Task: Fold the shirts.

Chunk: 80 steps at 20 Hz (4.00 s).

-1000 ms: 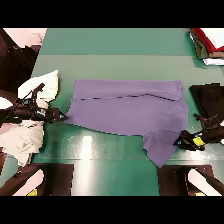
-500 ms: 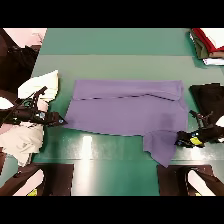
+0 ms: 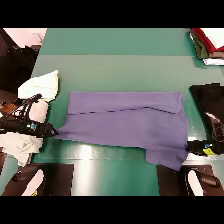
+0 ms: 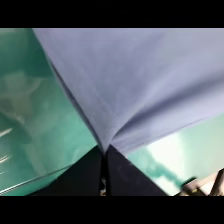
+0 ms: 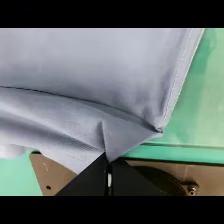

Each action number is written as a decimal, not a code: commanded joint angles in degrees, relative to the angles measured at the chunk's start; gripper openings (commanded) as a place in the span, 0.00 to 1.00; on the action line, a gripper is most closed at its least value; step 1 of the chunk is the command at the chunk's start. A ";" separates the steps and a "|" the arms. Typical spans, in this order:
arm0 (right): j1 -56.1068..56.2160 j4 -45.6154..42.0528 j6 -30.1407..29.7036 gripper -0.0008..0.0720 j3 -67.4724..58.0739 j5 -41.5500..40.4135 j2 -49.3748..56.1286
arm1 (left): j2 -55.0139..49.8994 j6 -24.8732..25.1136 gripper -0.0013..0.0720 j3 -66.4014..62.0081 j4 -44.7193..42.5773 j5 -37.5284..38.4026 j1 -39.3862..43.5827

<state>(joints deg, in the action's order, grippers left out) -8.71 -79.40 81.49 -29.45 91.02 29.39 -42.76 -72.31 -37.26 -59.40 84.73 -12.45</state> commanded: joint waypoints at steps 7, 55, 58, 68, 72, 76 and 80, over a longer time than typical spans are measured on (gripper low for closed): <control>5.97 3.34 -0.96 0.03 -18.38 -13.22 18.08 | -9.92 -0.94 0.05 -0.61 11.52 -15.98 -0.02; -5.35 31.15 -21.66 0.32 -39.71 -9.86 67.52 | -36.76 -0.83 0.05 -30.69 18.16 -21.55 25.20; -5.40 31.32 -21.59 0.03 -42.14 -6.51 66.60 | -38.36 -1.86 0.05 -31.06 16.96 -27.26 29.86; 5.49 31.89 -6.43 0.03 -60.41 0.02 52.74 | -62.60 -5.88 0.05 -53.70 16.94 -29.20 41.22; 15.74 31.82 -3.50 0.03 -69.07 0.28 53.11 | -70.14 -7.89 0.05 -60.08 17.18 -29.81 44.17; 24.52 31.67 -2.84 0.03 -77.09 0.72 56.41 | -72.19 -8.76 0.05 -61.79 17.99 -31.43 44.65; 29.62 31.63 -2.80 0.03 -83.10 1.14 60.39 | -72.17 -8.72 0.05 -61.79 17.92 -32.65 44.65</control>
<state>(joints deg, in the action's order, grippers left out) 16.88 -47.72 78.19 -108.14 91.77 87.44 -114.32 -80.77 -98.50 -41.54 53.08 32.03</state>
